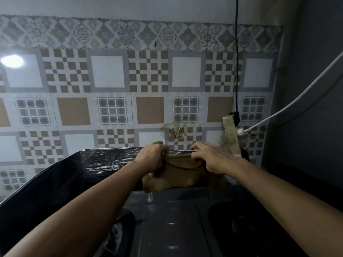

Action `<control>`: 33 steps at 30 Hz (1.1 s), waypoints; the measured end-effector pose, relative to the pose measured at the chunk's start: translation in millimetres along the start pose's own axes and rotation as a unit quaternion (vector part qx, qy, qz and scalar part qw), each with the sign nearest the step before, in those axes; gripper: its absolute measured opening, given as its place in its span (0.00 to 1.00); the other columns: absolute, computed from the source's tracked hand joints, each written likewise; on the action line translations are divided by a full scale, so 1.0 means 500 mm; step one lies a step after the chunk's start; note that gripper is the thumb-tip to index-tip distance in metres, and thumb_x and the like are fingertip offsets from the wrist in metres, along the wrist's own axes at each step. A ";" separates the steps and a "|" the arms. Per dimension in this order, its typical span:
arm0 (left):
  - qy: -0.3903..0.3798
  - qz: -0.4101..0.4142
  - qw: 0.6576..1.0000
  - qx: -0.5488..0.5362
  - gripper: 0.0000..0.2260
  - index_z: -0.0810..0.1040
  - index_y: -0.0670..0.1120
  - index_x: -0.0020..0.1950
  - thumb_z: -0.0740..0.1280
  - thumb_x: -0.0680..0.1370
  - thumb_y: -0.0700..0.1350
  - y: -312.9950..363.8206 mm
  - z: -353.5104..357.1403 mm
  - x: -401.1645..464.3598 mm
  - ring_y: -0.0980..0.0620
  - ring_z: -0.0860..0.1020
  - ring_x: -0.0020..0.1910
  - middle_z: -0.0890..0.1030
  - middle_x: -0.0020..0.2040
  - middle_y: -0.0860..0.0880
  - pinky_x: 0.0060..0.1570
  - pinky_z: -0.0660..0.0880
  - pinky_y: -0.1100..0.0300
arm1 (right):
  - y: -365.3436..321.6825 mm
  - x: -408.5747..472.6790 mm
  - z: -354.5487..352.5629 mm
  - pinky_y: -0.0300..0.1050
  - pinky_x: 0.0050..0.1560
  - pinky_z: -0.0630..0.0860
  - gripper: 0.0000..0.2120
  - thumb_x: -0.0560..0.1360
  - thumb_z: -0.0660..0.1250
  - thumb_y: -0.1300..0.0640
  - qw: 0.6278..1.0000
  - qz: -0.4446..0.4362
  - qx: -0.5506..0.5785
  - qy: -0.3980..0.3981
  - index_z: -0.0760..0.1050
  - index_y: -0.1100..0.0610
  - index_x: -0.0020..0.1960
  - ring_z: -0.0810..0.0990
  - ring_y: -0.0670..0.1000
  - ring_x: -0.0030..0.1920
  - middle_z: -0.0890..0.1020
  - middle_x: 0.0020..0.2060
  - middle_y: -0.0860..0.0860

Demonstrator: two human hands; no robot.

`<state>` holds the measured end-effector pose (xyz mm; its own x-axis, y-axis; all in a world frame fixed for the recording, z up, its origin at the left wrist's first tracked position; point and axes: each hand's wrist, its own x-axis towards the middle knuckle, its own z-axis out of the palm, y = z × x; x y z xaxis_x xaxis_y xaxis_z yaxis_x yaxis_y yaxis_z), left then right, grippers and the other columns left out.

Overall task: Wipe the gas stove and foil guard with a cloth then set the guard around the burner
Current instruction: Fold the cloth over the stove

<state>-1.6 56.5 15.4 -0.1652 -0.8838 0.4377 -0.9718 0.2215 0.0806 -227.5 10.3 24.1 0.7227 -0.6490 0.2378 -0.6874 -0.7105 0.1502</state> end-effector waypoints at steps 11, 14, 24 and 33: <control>0.021 0.016 0.998 0.065 0.14 0.77 0.47 0.66 0.60 0.81 0.46 -0.059 0.083 0.105 0.47 0.71 0.59 0.73 0.58 0.45 0.57 0.71 0.57 | 0.053 0.151 0.063 0.52 0.52 0.73 0.28 0.77 0.55 0.65 0.998 0.057 -0.037 -0.017 0.62 0.44 0.73 0.69 0.56 0.58 0.70 0.58 0.53; 0.036 0.006 0.997 0.070 0.15 0.76 0.45 0.67 0.60 0.81 0.46 -0.069 0.096 0.134 0.46 0.68 0.61 0.70 0.61 0.45 0.60 0.69 0.56 | 0.057 0.188 0.074 0.54 0.54 0.72 0.29 0.76 0.56 0.64 0.996 0.081 -0.031 -0.001 0.60 0.47 0.75 0.70 0.59 0.61 0.69 0.62 0.56; 0.076 -0.025 0.995 0.061 0.15 0.76 0.42 0.65 0.61 0.80 0.44 -0.085 0.136 0.175 0.45 0.68 0.64 0.69 0.65 0.43 0.62 0.70 0.55 | 0.062 0.247 0.110 0.51 0.51 0.74 0.28 0.74 0.61 0.61 0.987 0.134 0.076 0.045 0.62 0.48 0.72 0.75 0.58 0.57 0.72 0.62 0.54; 0.033 -0.072 0.997 0.011 0.13 0.80 0.43 0.59 0.63 0.78 0.44 -0.069 0.155 0.160 0.43 0.76 0.52 0.74 0.55 0.44 0.53 0.76 0.52 | 0.056 0.244 0.140 0.48 0.55 0.72 0.27 0.71 0.66 0.52 0.957 0.188 0.212 0.068 0.70 0.45 0.70 0.73 0.55 0.61 0.74 0.61 0.51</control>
<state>5.7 -53.9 -21.8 -0.0122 -0.8764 0.4814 -0.9881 0.0843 0.1284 -153.7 -107.7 -9.8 0.3945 -0.8594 0.3254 -0.7850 -0.4992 -0.3668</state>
